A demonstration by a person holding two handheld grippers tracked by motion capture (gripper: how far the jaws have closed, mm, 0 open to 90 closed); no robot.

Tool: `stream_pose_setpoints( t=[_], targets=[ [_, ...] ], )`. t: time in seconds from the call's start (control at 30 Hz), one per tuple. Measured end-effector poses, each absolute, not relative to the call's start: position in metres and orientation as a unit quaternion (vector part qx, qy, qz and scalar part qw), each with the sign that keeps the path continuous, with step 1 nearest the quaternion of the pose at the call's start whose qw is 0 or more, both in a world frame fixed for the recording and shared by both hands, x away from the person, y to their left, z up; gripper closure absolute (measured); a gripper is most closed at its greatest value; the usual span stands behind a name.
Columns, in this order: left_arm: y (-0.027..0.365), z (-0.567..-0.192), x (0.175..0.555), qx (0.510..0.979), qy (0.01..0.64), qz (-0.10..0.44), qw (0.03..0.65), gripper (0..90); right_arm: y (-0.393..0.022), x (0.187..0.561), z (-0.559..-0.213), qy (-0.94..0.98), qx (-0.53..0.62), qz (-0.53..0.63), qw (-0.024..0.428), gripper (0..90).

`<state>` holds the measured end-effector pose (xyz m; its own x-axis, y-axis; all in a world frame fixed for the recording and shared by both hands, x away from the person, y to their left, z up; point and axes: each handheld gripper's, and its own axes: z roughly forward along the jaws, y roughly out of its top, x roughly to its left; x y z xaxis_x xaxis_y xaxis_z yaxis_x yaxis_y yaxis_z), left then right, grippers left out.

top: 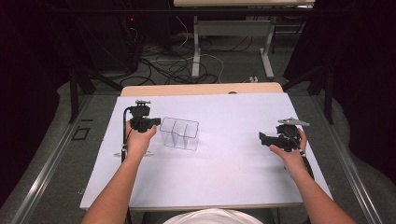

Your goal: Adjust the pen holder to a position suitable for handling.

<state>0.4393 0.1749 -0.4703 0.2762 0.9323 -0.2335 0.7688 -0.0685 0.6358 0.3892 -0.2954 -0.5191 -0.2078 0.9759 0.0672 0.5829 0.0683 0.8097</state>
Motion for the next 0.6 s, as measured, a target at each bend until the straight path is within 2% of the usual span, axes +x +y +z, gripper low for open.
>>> stream_pose_setpoints(
  t=[0.23, 0.6],
  targets=[
    [0.174, -0.474, 0.435, 0.728, 0.588, 0.112, 0.334, 90.0, -0.296, 0.389, -0.519, 0.681, 0.573, 0.373, 0.262, 4.4],
    [0.174, -0.477, 0.422, 0.727, 0.583, 0.088, 0.352, 90.0, -0.295, 0.390, -0.519, 0.684, 0.569, 0.372, 0.264, 4.3]
  ],
)
